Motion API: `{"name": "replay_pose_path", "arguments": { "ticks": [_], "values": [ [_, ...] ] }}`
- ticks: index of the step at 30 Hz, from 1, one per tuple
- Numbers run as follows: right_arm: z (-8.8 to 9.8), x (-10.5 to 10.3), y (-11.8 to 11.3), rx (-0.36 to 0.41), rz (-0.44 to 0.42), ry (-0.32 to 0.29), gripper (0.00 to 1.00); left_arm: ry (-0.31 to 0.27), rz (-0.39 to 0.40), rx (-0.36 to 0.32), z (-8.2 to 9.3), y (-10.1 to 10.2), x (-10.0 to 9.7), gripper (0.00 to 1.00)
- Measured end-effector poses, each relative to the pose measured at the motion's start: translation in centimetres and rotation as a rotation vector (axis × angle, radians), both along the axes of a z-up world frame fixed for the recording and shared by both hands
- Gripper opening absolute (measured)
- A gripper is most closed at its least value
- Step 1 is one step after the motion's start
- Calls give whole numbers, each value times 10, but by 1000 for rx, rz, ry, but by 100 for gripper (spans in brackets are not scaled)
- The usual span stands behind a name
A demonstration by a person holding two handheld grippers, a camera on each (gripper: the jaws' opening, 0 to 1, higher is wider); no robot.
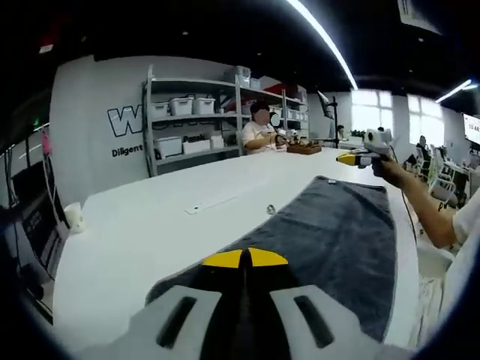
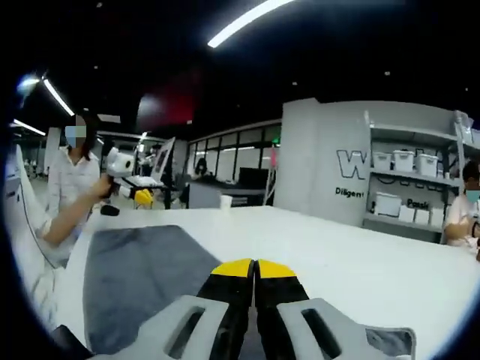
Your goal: Open the folded towel by lifting each exposed corner and separating the folded layers until the towel lies flat within the target outline without major curled edges
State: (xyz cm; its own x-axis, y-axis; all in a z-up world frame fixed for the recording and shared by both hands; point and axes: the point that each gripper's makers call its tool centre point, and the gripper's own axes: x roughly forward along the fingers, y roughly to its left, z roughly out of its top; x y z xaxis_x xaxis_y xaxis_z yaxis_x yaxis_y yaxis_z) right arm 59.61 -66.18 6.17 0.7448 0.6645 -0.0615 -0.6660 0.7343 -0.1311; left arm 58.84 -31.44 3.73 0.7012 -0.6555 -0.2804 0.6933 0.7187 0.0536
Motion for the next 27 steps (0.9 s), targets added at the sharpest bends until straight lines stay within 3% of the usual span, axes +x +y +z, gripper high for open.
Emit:
{"name": "replay_pose_path", "arguments": {
  "ticks": [7, 9, 10, 11, 13, 15, 17, 19, 21, 23, 25, 26, 27],
  "values": [
    [14, -26, 45, -87, 114, -26, 0, -11, -48, 10, 6, -13, -22, 1],
    [9, -35, 61, -170, 170, -32, 0, -26, -50, 18, 8, -15, -25, 1],
    [1, -40, 70, -245, 215, -35, 0, -43, -38, 39, 6, -13, -21, 1],
    [-2, -43, 76, -268, 242, -47, 0, -39, -23, 86, 0, -8, -18, 1],
    [-13, -46, 85, -277, 243, 28, 0, -5, 6, 130, -9, -3, -17, 1],
    [-19, -53, 97, -284, 263, 65, 0, -8, -32, 109, -8, -12, -22, 1],
    [-21, -61, 112, -314, 320, 33, 0, 20, -78, 82, -7, -23, -30, 1],
    [-21, -66, 122, -323, 356, 17, 0, 11, -90, 90, -5, -29, -34, 1],
    [-20, -72, 134, -305, 402, 20, 0, 33, -124, 107, -12, -37, -38, 1],
    [-23, -71, 138, -278, 409, 51, 0, 71, -184, 111, -29, -46, -40, 1],
    [-30, -69, 138, -288, 391, 59, 0, 164, -165, 104, -49, -44, -37, 1],
    [-34, -69, 138, -288, 386, 53, 0, 189, -150, 165, -61, -37, -36, 1],
    [-37, -70, 138, -273, 386, 50, 0, 164, -144, 193, -63, -36, -35, 1]
  ]
}}
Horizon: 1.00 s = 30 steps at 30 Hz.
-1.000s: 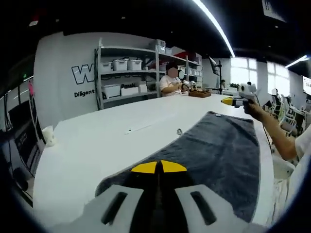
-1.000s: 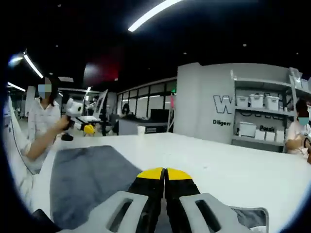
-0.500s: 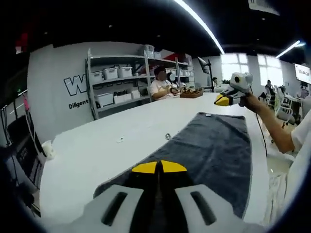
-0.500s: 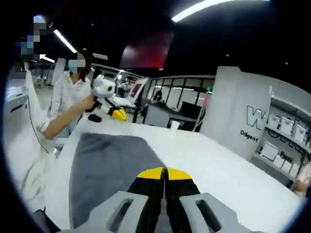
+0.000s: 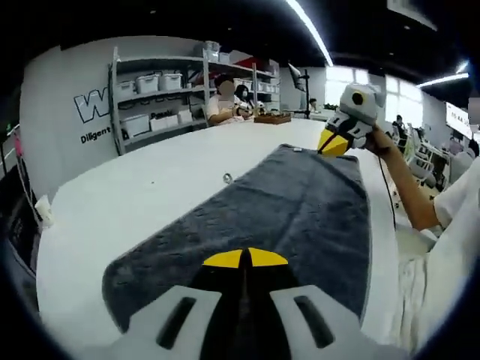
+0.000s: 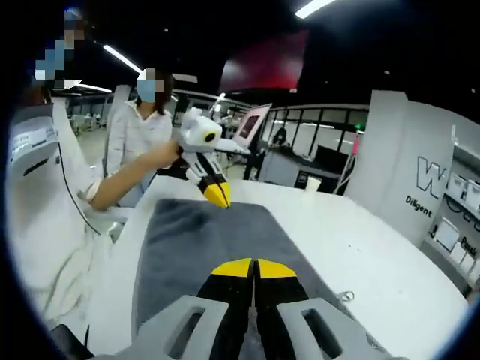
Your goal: Open the folded towel by lifting each exposed corner and separating the folded layers until the towel lies flat within the target outline without major curled edges
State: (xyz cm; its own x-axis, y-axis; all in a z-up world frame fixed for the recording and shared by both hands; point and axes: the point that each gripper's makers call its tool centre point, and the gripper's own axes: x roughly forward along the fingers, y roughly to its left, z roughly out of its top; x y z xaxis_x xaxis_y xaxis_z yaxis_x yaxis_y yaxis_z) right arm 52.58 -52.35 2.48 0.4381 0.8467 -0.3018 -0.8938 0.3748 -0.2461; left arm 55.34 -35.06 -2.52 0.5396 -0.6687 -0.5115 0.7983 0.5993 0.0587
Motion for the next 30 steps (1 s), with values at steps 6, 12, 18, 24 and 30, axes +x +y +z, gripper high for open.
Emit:
{"name": "replay_pose_path", "arguments": {
  "ticks": [6, 12, 18, 24, 30],
  "values": [
    [-35, -5, 3, -95, 27, 38, 0, 13, -55, -26, -2, -20, -12, 1],
    [-68, -23, 16, -197, 108, 149, 0, 99, -160, -13, -17, -44, -33, 1],
    [-100, -38, 18, -345, 141, 198, 0, 174, -249, 80, -43, -54, -56, 1],
    [-106, -45, 19, -370, 165, 207, 0, 183, -265, 99, -48, -58, -62, 1],
    [-115, -41, 10, -457, 124, 187, 0, 174, -276, 117, -53, -63, -62, 1]
  ]
}}
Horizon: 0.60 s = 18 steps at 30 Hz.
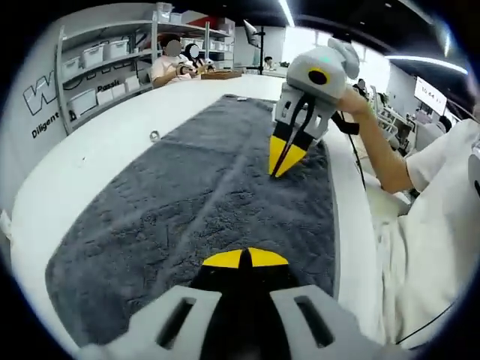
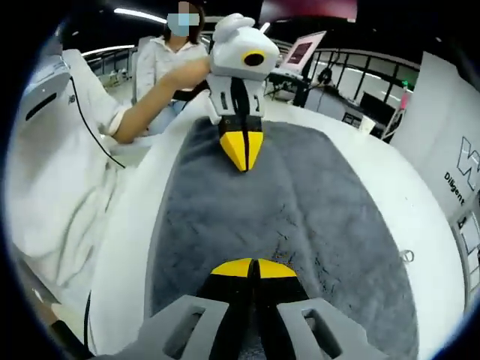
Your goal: Open the folded towel by lifting each exposed corner and separating the folded layers until the towel lies flat within the target outline without major curled edges
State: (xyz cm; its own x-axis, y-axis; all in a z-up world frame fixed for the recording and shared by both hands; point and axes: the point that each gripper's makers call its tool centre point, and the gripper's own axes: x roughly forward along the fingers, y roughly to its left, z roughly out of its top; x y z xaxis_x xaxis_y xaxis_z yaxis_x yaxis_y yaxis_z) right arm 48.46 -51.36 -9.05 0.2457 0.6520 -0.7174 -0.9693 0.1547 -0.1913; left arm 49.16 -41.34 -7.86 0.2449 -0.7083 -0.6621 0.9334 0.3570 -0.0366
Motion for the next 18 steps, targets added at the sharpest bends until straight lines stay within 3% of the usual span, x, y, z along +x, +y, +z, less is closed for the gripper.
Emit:
{"name": "replay_pose_path", "arguments": {
  "ticks": [5, 9, 18],
  "values": [
    [-5, 1, -2, -27, -2, 4, 0, 4, -27, 67, -14, 0, -3, 1],
    [-5, -1, -2, -33, 18, -15, 0, 27, -14, 49, -13, -1, -3, 1],
    [-4, -6, -2, -15, 13, 16, 0, 46, -28, 33, -12, 0, -10, 1]
  ]
}}
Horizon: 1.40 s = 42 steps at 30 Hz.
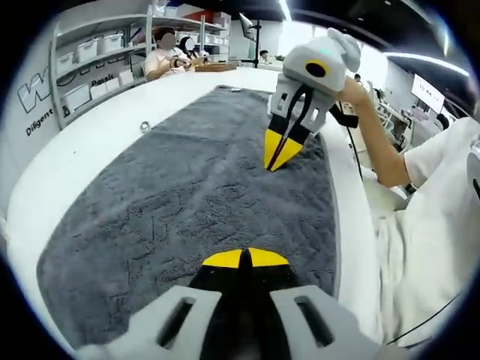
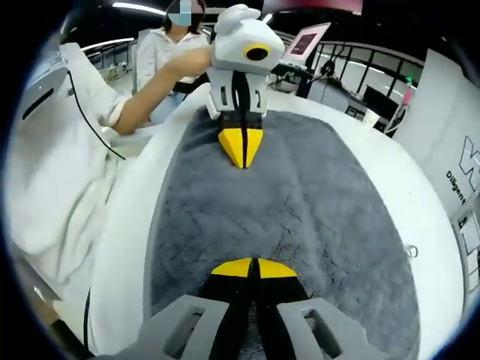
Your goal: Open the folded towel by lifting each exposed corner and separating the folded layers until the towel lies flat within the target outline without major curled edges
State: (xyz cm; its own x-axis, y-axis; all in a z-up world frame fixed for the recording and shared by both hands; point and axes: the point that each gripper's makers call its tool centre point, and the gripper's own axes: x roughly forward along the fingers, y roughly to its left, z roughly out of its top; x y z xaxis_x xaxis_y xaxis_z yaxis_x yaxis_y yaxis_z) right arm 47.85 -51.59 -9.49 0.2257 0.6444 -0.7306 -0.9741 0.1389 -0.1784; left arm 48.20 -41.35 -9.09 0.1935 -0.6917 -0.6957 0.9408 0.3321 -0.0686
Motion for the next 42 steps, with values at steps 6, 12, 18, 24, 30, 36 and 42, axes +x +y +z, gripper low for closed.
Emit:
{"name": "replay_pose_path", "arguments": {
  "ticks": [6, 12, 18, 24, 30, 36, 42],
  "values": [
    [0, -6, 0, -10, 11, 12, 0, 17, 9, 0, 0, 1, -2, 1],
    [1, -8, -1, -11, 15, 17, 0, 28, 13, 0, 0, 1, -4, 1],
    [1, -7, -1, -9, 19, 18, 0, 30, 13, 0, 0, 1, -5, 1],
    [0, -7, -1, -10, 16, 21, 0, 30, 9, 2, 1, 3, -4, 1],
    [0, -8, -1, -28, 43, -5, 0, 45, 6, 2, 2, 12, -6, 1],
    [5, -15, 2, -8, 69, 6, 0, 65, 11, -2, 4, 21, -7, 1],
    [6, -31, 6, -60, 85, 14, 0, 95, -29, -30, 11, 20, -19, 1]
  ]
}}
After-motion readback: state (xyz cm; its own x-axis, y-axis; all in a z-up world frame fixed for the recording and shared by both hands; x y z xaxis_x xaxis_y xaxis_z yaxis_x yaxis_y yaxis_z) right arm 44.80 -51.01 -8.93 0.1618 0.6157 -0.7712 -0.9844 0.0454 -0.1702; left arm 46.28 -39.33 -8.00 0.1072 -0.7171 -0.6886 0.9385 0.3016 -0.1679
